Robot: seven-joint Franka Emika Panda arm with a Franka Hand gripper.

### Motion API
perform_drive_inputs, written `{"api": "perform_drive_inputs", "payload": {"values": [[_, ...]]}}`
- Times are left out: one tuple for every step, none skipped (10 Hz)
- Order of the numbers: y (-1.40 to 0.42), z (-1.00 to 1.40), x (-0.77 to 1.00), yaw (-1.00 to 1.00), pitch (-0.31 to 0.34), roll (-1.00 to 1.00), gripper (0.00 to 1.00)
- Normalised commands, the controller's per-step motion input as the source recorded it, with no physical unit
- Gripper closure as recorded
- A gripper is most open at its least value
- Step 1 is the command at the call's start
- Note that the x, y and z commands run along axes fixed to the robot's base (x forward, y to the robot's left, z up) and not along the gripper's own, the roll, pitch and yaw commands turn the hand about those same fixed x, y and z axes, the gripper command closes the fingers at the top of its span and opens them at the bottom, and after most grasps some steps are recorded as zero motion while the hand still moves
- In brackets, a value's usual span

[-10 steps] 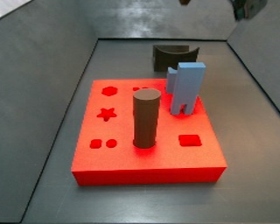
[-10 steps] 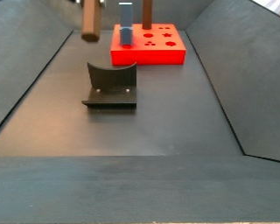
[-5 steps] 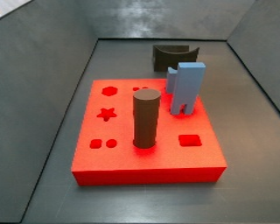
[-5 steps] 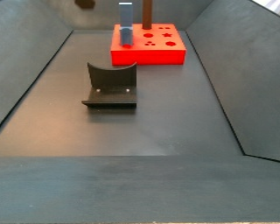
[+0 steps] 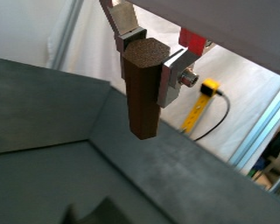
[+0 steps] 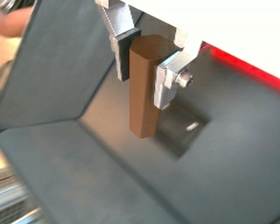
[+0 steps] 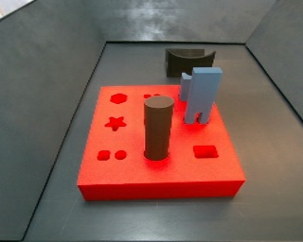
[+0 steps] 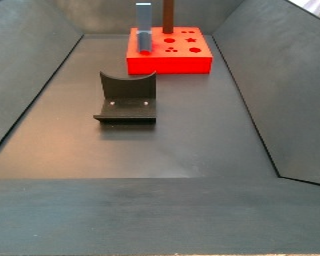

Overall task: Pick up the hexagon object. Move up. Place the hexagon object on the fixture. Regrasp the hexagon object. Move to above the board. Insert the hexagon object.
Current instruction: Move to above the board, then insert the hexagon object.

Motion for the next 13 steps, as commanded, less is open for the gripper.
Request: {"api": "perform_drive_inputs", "payload": {"values": [[-1.00,0.18,-0.62,-0.01,-0.032,-1.00,1.00],[-1.00,0.19,-0.64,-0.02,-0.040,-1.00,1.00],[-1.00,0.19,-0.67,-0.02,-0.051,-1.00,1.00],[-1.00,0.19,-0.69,-0.02,-0.061,-1.00,1.00],[-1.00,0.20,-0.73,-0.02,-0.074,-1.00,1.00],[-0.88,0.18,-0.73,-0.02,-0.098,-1.00,1.00],[-0.55,0.12,-0.53,-0.02,-0.119,-1.00,1.00],[-0.19,0.05,-0.30,-0.02,-0.148,-1.00,1.00],[-0.11,0.03,-0.23,-0.03,-0.148,-0.94,1.00],[-0.04,0.03,-0.16,-0.02,-0.125,-0.63,1.00],[-0.02,0.02,-0.14,-0.01,-0.118,-0.49,1.00],[0.01,0.00,-0.09,-0.01,-0.087,-0.26,1.00],[0.00,0.00,-0.10,0.00,-0.030,0.00,1.00]]}}
